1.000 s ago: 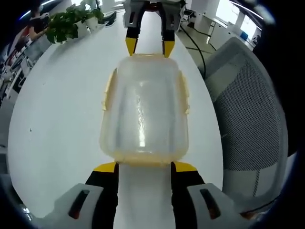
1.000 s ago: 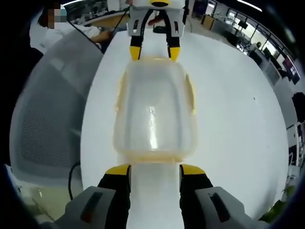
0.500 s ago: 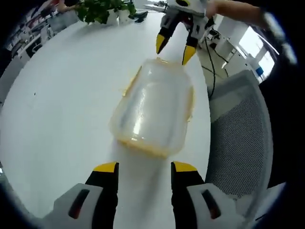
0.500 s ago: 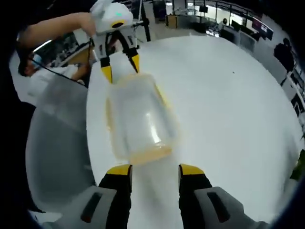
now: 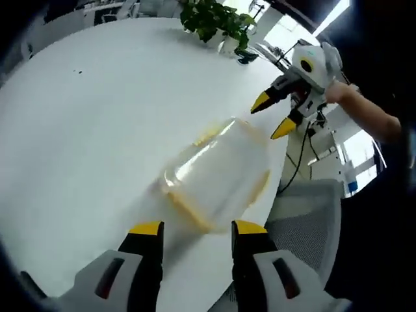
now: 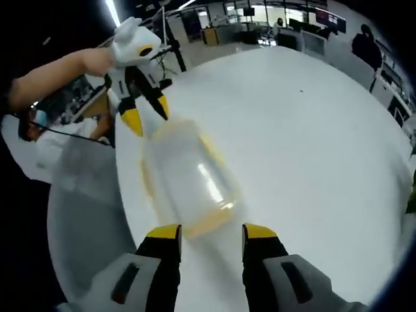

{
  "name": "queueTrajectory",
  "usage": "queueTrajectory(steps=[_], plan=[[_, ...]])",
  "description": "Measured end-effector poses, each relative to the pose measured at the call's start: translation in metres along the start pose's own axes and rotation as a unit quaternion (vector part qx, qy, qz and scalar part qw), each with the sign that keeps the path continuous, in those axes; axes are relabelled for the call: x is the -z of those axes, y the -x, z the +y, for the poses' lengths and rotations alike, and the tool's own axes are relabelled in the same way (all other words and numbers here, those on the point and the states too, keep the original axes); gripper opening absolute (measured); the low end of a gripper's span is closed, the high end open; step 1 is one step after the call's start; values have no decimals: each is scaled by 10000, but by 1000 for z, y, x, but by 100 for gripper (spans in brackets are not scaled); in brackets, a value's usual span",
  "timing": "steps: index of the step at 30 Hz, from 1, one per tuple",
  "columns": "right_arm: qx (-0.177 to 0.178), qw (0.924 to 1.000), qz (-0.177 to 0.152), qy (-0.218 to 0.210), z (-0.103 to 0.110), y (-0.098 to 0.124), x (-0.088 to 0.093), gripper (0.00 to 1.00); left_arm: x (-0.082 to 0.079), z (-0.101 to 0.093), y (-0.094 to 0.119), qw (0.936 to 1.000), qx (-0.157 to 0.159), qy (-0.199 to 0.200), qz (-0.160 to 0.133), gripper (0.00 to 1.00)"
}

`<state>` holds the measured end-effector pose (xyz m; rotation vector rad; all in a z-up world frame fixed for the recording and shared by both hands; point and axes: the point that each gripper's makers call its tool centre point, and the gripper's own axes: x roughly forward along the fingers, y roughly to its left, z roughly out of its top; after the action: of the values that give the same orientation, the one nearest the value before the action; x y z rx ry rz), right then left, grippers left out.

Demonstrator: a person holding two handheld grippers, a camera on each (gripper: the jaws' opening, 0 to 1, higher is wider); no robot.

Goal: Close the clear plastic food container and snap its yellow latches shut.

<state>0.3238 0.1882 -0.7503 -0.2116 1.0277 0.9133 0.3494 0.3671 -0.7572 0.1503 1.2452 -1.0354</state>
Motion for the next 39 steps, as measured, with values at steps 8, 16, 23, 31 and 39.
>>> queueTrajectory(steps=[8, 16, 23, 31, 39], plan=[[-46, 9967, -237, -778, -1, -5, 1, 36, -3, -3, -9, 9988, 62, 453, -196, 38], [-52, 9939, -251, -1075, 3, -12, 6, 35, -5, 0, -13, 9965, -57, 784, -270, 38], [-79, 9921, -268, -1226, 8, -16, 8, 35, -3, 2, -16, 9972, -145, 698, -231, 38], [-115, 9909, -201, -1324, 10, -21, 15, 31, -1, 1, -21, 9976, -195, 642, -193, 37], [-161, 9898, -238, -1393, 13, -25, 12, 31, -2, -2, -25, 9971, -116, 694, -274, 35]])
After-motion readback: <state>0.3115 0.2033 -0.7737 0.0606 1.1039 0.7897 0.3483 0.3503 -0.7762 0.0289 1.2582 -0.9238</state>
